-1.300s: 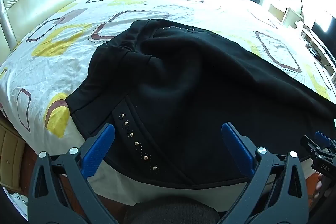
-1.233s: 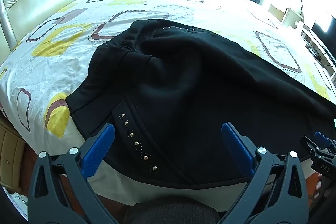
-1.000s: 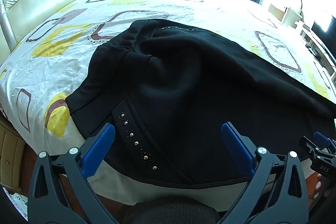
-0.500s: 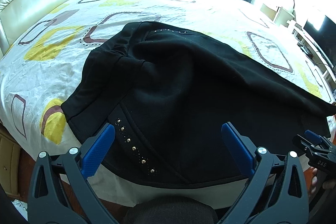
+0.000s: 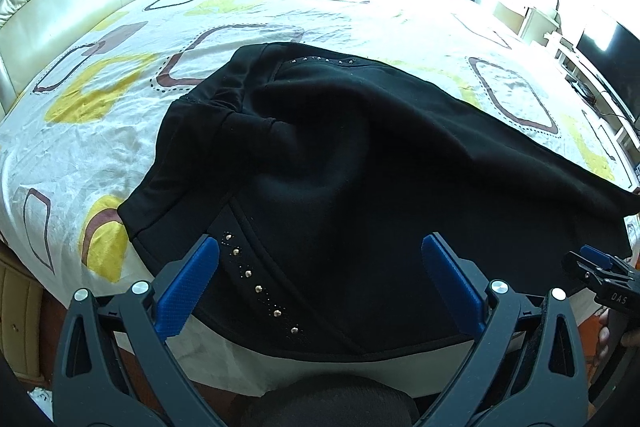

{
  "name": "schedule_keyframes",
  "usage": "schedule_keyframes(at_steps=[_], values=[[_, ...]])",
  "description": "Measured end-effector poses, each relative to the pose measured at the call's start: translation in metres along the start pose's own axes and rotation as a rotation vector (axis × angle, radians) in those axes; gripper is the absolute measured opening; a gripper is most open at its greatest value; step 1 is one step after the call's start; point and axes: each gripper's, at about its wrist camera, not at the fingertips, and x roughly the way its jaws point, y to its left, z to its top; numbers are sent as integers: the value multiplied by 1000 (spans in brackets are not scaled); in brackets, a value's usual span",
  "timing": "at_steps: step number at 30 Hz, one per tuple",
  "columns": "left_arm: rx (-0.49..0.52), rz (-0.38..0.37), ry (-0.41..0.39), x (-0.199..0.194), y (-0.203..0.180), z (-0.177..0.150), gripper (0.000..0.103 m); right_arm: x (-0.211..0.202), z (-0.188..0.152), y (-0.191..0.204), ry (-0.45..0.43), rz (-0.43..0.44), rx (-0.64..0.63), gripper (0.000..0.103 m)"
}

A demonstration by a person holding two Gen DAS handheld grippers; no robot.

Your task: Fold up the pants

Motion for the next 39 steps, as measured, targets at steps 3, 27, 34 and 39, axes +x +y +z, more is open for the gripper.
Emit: schedule_keyframes(at_steps=[3, 27, 34, 39], values=[[25, -5, -23, -1, -2, 4, 101, -3, 3, 1, 6, 42, -4, 97], [59, -125, 172, 159, 132, 209, 101, 26, 101, 6, -30, 199, -62, 97], [9, -360, 255, 204, 140, 226, 101, 52, 98, 18, 12, 215, -88, 97], [-38, -541, 239, 206, 139, 235, 100, 61, 107, 22, 34, 245, -102, 97]])
